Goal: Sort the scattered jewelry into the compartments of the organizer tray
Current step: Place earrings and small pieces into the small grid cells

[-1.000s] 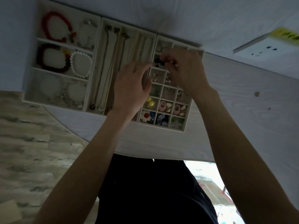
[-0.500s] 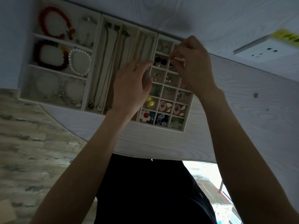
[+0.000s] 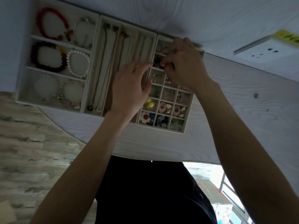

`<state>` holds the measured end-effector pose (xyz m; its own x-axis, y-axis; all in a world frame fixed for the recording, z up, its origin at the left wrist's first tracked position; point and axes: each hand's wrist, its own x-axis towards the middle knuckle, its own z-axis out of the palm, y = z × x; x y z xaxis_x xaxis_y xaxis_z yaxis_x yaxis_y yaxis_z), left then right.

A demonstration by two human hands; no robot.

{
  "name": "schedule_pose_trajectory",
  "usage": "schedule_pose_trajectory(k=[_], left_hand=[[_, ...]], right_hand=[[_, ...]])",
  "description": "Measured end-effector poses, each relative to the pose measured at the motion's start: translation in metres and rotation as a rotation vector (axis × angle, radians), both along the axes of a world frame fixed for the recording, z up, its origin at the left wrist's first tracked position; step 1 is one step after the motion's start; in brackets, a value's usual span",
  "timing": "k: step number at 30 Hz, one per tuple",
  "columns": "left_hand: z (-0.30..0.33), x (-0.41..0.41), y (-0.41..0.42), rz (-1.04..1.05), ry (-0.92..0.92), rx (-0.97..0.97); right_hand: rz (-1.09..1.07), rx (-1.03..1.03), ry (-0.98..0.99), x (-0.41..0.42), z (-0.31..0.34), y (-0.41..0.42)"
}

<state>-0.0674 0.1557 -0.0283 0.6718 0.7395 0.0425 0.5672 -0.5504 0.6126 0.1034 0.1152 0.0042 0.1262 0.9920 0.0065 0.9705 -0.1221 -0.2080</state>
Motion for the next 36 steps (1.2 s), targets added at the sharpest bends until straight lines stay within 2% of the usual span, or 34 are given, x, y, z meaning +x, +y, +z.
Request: schedule_pose_trajectory(k=[4, 9, 18, 23, 36], left_hand=[[0.000, 0.000, -0.001, 0.005, -0.005, 0.002], [-0.002, 0.000, 0.000, 0.010, -0.003, 0.009], [-0.001, 0.000, 0.000, 0.008, 0.003, -0.001], [-0.002, 0.000, 0.000, 0.006, 0.007, -0.004], [-0.002, -0.001, -0.001, 0.004, 0.008, -0.002]], right_hand=[[0.011, -0.024, 0.011, -0.002, -0.001, 0.000], [-0.090, -0.015, 0.092, -0.003, 0.000, 0.003], [-0.049, -0.116, 0.100, -0.003, -0.003, -0.001], [-0.048, -0.128, 0.170, -0.001, -0.004, -0.003], [-0.066, -0.124, 0.207, 0.008, -0.008, -0.009]])
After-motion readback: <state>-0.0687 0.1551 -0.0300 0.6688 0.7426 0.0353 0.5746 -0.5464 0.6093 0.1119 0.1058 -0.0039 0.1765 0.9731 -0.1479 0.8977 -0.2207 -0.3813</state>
